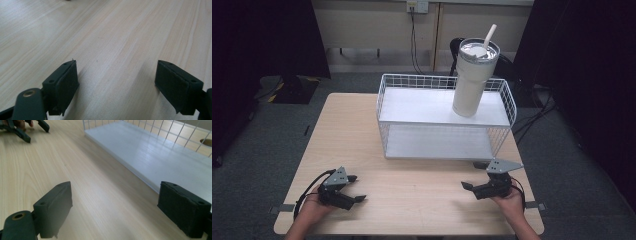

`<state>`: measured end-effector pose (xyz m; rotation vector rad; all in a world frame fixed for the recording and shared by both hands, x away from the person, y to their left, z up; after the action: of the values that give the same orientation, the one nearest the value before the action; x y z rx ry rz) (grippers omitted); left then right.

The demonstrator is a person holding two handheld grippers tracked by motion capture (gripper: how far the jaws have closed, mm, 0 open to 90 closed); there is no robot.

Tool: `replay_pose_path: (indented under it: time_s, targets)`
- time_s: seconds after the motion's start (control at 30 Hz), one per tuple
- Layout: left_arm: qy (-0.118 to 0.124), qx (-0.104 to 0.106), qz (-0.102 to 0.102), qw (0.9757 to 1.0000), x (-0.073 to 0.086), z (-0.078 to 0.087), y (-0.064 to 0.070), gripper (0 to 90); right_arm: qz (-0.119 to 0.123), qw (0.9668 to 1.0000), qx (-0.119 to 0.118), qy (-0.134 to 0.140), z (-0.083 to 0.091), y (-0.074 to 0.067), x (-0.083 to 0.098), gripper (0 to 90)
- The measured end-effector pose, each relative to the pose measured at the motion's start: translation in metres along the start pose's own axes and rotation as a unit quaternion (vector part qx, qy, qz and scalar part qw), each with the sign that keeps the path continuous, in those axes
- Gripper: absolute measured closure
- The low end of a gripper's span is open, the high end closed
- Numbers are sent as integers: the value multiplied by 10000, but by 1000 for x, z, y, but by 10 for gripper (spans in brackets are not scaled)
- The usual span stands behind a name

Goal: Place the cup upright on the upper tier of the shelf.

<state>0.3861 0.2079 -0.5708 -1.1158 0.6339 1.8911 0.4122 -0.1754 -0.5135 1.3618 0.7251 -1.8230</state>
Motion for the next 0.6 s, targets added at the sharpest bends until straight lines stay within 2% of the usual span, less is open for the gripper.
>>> replay_pose_path:
  time_s: [0.3,0.4,0.43,0.53,0.6]
  targets:
    - [1,-3,-1,10000,0,0,0,183,35,9997,-7,-259,3,2,21,114]
    - [1,0,0,10000,0,0,0,183,159,9988,-62,-454,3,1,30,114]
    - [-4,-4,-1,10000,0,0,0,183,287,9976,-80,-627,3,0,35,114]
    - [1,-1,0,10000,0,0,0,183,403,9966,-103,-715,4,0,38,114]
    - [1,-3,1,10000,0,0,0,182,392,9962,-151,-761,5,-2,39,115]
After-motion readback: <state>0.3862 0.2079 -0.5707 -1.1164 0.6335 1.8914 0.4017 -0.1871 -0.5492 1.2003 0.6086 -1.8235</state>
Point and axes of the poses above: each handheld gripper's, and its own axes: z roughly backward along the jaws, x roughly out of its underside, y roughly to its right, the point moved 10 cm from there along -z, roughly forward along the jaws, and after that the axes turned 13 degrees about y, right-handed, at the moved point
